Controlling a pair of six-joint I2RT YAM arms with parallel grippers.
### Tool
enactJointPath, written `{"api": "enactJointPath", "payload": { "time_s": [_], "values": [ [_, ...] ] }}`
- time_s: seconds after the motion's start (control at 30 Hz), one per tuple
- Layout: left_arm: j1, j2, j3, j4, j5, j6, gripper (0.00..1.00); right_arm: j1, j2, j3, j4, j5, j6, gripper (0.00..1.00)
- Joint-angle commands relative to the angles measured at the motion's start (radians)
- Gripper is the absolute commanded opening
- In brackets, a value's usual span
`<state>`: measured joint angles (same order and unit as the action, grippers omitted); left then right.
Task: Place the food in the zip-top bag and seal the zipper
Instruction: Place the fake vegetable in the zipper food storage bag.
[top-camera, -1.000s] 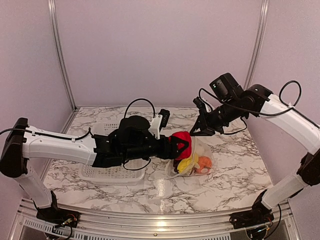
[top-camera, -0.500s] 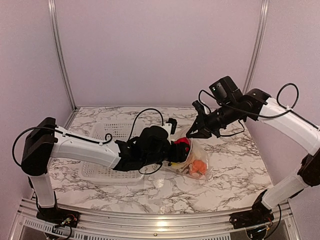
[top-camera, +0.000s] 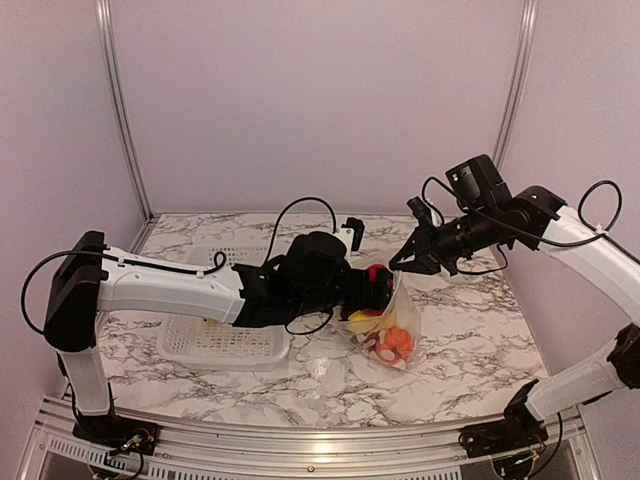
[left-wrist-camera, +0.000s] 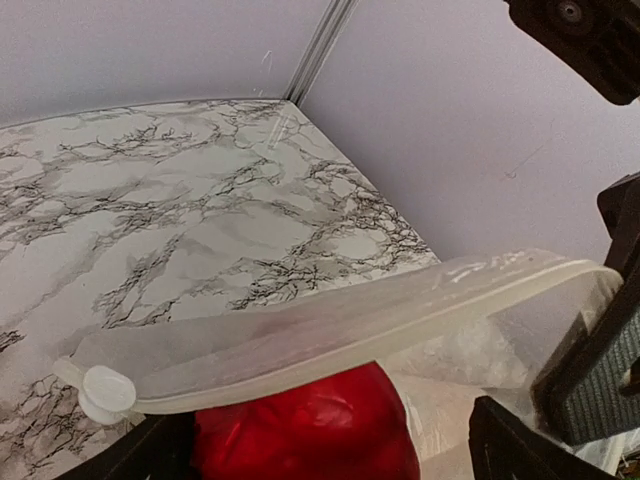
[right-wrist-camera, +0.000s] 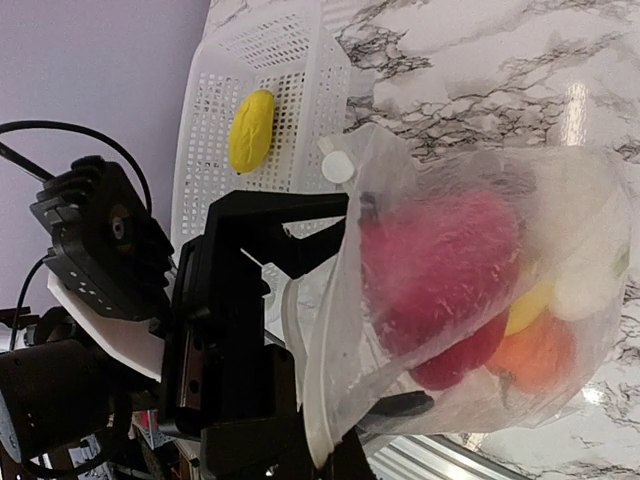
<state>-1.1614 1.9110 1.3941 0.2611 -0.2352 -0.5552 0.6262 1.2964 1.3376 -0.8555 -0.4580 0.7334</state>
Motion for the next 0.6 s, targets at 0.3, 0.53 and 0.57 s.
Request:
{"api": "enactJointPath", "payload": {
  "time_s": [0.3,0.53,0.57],
  "values": [
    [0.0,-0.216,0.089,-0.517,-0.159,-0.039,0.99,-0.029,-0.044,-0.069,0.127,-0.014,0.01,0.0],
    [0.005,-0.179,0.084,-0.727,0.025,-0.093,0.82,-0.028,-0.051,-0.095,0.159,-0.03,0.02,0.0],
    [0.005,-0.17,0.075,-0.742,0.05,-0.105,0.78,-0.028,-0.052,-0.097,0.161,-0.03,0.02,0.0]
  ]
}}
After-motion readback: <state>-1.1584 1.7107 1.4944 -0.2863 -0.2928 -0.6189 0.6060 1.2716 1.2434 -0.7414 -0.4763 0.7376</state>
